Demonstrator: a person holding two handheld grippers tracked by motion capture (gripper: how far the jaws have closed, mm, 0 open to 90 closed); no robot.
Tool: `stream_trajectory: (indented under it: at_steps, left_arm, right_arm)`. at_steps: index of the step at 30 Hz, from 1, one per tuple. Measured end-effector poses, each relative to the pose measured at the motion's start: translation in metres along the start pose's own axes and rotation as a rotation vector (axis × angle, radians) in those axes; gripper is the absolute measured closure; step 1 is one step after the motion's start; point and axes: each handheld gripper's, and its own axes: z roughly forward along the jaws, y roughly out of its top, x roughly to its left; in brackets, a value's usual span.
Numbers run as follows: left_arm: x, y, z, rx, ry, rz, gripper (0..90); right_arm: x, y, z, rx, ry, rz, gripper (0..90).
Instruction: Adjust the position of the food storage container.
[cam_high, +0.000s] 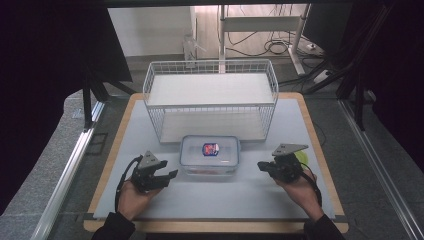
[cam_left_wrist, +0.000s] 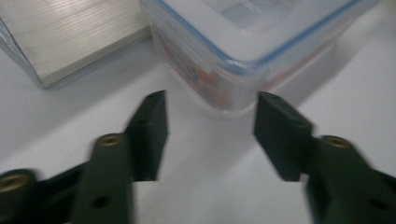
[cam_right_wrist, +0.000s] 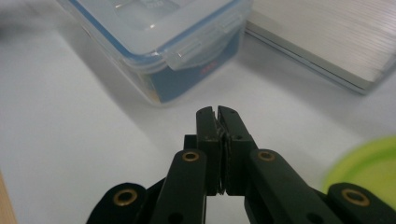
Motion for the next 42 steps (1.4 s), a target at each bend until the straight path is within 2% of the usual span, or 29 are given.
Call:
stream_trajectory:
  at_steps: [1,3,4,5,6,10,13,14,15,17,18,23,29,33,42]
  left_arm:
    - [0.003,0.002,0.003,0.003,0.015,0.007,58.0]
    - [0.011,0.009,0.014,0.028,0.028,0.013,64.7]
    - [0.011,0.009,0.014,0.028,0.028,0.013,69.3]
    - [0.013,0.012,0.018,0.035,0.029,0.015,69.3]
    - [0.015,0.016,0.024,0.049,0.05,0.027,77.6]
    - [0.018,0.022,0.035,0.071,0.057,0.04,85.3]
    - [0.021,0.026,0.045,0.079,0.05,0.044,86.7]
    - [0.022,0.027,0.048,0.077,0.048,0.047,86.8]
    - [0.022,0.029,0.052,0.083,0.055,0.053,87.5]
    - [0.023,0.031,0.059,0.09,0.063,0.061,88.4]
    - [0.026,0.032,0.06,0.084,0.052,0.04,89.8]
    - [0.028,0.03,0.058,0.081,0.022,0.008,89.9]
    - [0.022,0.029,0.056,0.088,0.026,0.015,90.0]
    - [0.016,0.027,0.053,0.097,0.027,0.025,90.0]
    - [-0.004,0.021,0.043,0.115,0.03,0.05,90.0]
  right_arm:
    - [0.004,0.004,0.007,0.0,-0.002,-0.002,88.4]
    - [0.008,0.009,0.014,0.001,-0.008,-0.011,88.4]
    - [0.008,0.009,0.014,0.001,-0.008,-0.011,88.4]
    - [0.01,0.011,0.018,-0.001,-0.013,-0.016,88.5]
    - [0.012,0.016,0.024,-0.005,-0.025,-0.015,88.6]
    - [0.014,0.022,0.037,-0.01,-0.043,0.013,88.8]
    - [0.014,0.026,0.047,-0.001,-0.058,0.027,88.9]
    - [0.015,0.028,0.05,0.006,-0.077,0.03,89.3]
    - [0.014,0.029,0.052,0.009,-0.094,0.029,89.2]
    - [0.011,0.032,0.056,0.006,-0.094,0.044,88.9]
    - [0.01,0.034,0.06,0.018,-0.11,0.046,89.0]
    - [0.01,0.033,0.07,0.059,-0.12,0.053,89.7]
    - [0.014,0.034,0.067,0.082,-0.123,0.034,90.0]
    - [0.017,0.032,0.063,0.095,-0.137,-0.002,90.0]
    - [0.023,0.024,0.053,0.107,-0.135,-0.022,90.0]
